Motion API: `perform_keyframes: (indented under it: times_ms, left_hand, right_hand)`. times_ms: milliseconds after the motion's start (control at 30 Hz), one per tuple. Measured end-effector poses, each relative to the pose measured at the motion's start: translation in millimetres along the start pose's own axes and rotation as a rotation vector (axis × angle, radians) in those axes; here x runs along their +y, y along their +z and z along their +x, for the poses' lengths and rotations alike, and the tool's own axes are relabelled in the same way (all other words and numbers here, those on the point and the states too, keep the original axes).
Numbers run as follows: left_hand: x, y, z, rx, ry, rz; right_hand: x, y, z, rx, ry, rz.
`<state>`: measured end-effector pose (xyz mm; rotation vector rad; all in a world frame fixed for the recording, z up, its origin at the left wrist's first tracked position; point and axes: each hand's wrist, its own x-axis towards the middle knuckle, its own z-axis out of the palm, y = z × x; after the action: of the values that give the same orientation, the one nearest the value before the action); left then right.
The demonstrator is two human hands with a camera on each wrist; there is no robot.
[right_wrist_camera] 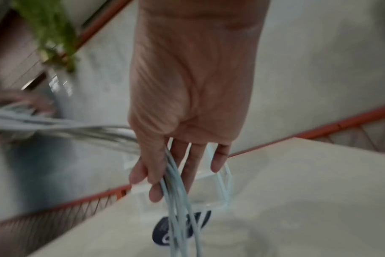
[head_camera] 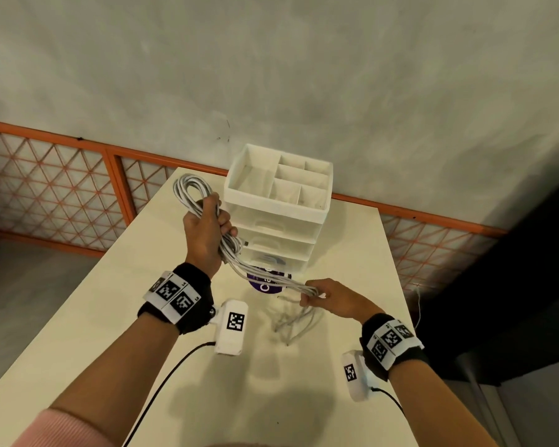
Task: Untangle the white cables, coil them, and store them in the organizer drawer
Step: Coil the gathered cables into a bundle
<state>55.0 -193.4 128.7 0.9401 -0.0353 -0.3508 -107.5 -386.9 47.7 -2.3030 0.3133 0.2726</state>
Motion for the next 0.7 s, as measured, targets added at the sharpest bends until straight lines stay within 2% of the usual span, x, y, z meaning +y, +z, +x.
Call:
perform_keyframes:
  times_ms: [133,200,267,333,400,500,700]
  left_hand:
    - [-8,3,-8,-0.042,0.011,0.077]
    - [-14,7,-12,-0.057,0.017,0.109]
    - [-19,11,-16,-0.058,0.008,0.121]
    - [-20,13,-17,-0.056,0.006,0.131]
    - [-17,12,-16,-0.061,0.003,0.140]
    - [-14,4,-14,-0.119,-0.022,0.166]
    - [-28,0,-27,-0.299,-0.041,0.386]
  right_hand:
    - [-10,0,2,-0.037,0.080,-0.021]
    - [-31,0,1,-0.056,0.015,0.121]
    - [-53,6,2,-0.133,-0.066,0.234]
    - [-68,14,4,-0.238,-0.106,0.222]
    - [-70,14,1,-0.282,-0.097,0.250]
    - [-69,-1,-10,-0.213,-0.106,0.324]
    - [-96,-33,-9,-0.015,-0.162,0.136]
